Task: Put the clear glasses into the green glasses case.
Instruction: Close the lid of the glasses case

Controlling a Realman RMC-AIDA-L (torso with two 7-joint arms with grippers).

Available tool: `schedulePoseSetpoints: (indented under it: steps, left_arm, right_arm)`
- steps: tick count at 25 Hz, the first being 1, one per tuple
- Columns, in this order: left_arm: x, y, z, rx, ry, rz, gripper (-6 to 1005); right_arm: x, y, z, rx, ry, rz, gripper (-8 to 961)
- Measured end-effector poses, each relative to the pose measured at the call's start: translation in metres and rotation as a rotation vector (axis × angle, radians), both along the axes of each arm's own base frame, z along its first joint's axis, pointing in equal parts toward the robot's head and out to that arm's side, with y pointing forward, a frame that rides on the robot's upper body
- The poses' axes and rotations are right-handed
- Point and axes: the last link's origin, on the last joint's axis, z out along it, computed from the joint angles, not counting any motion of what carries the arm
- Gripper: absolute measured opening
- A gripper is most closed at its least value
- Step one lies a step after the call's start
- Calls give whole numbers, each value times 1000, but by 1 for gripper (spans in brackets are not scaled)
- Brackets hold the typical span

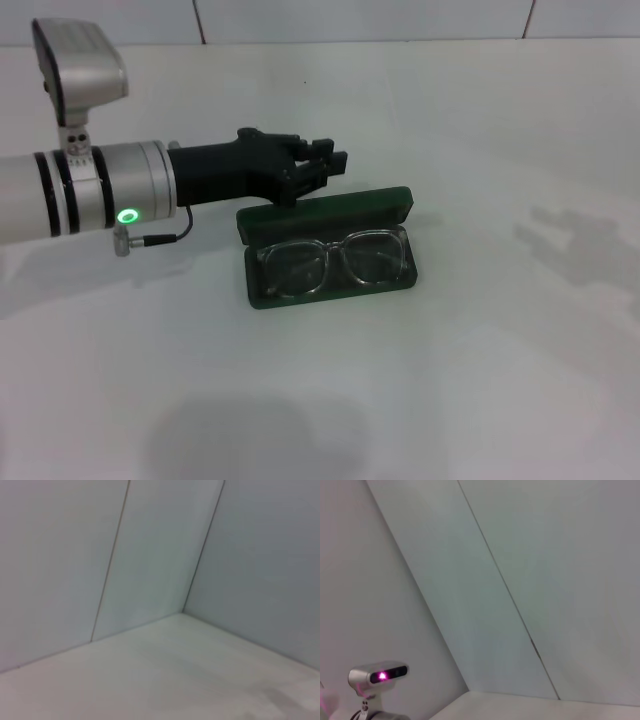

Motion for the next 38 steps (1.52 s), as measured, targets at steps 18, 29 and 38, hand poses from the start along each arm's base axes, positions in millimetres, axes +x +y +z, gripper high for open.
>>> schedulePoseSetpoints:
  steps: [18,29,38]
  left_arm:
    - [-10,-5,-9,-10,26,36,168]
    - [-13,-6,-13,-13,34,47,168]
    - [-16,-10,-16,-24,31,56,169]
  right_arm:
    - [1,0,-3,-6,11,-2,356]
    - [2,-1,-6,-16,22,-4,357]
    - [3,-1,-7,-20,27,-6,357]
